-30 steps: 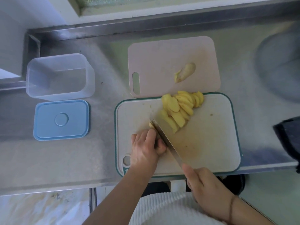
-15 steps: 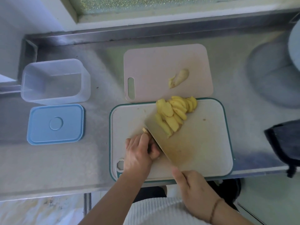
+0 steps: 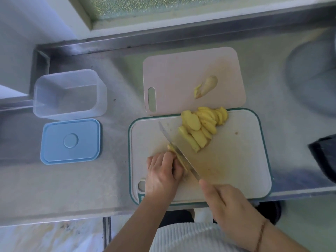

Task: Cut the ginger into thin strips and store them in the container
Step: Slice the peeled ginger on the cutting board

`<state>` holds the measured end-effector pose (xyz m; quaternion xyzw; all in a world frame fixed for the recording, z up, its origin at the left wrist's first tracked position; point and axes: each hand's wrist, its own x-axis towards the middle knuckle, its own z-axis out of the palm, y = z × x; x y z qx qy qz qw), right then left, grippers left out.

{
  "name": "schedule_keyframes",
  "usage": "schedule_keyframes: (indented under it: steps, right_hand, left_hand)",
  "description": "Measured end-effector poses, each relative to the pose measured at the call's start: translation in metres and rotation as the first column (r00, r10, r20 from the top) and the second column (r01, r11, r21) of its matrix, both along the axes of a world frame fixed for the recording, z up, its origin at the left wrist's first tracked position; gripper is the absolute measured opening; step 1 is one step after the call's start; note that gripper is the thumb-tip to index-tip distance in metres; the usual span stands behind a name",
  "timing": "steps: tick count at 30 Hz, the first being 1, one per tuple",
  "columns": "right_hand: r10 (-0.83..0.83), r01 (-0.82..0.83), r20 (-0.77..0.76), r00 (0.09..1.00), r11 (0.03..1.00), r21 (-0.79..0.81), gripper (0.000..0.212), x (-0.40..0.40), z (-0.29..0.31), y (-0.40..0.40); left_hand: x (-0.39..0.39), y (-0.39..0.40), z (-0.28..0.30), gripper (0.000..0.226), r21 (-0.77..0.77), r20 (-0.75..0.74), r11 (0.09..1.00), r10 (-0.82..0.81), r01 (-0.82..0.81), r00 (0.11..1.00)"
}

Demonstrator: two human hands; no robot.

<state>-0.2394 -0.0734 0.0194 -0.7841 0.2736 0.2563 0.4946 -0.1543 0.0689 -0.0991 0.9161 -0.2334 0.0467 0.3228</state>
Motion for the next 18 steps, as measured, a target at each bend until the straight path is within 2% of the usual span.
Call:
schedule_keyframes:
  steps: [3, 4, 7, 11, 18]
  right_hand:
    - [0.026, -0.027, -0.034, 0.999, 1.0, -0.015, 0.12, -0.012, 0.001, 0.003]
    - [0.01, -0.011, -0.036, 0.999, 1.0, -0.029, 0.124, -0.014, 0.001, 0.004]
    - [-0.033, 0.032, -0.025, 0.999, 0.998, -0.046, 0.119, -0.018, 0.002, 0.007]
    - [-0.076, 0.077, 0.014, 0.997, 0.995, -0.056, 0.125, -0.019, 0.003, 0.009]
    - [-0.016, 0.015, -0.022, 1.0, 0.999, -0.033, 0.117, -0.016, 0.0, 0.006]
  left_hand:
    - [-0.001, -0.002, -0.001, 0.02, -0.001, 0.007, 1.0, 0.028, -0.028, 1.0]
    - [-0.001, -0.002, -0.001, 0.02, -0.001, 0.008, 1.0, 0.031, -0.031, 0.999]
    - [-0.001, -0.002, -0.001, 0.019, 0.007, 0.007, 1.0, 0.025, -0.025, 1.0]
    - [-0.002, -0.004, 0.0, 0.02, 0.043, 0.007, 0.999, 0.016, -0.016, 1.0]
    - [-0.003, -0.004, 0.002, 0.02, 0.066, 0.032, 0.997, 0.038, -0.04, 0.999]
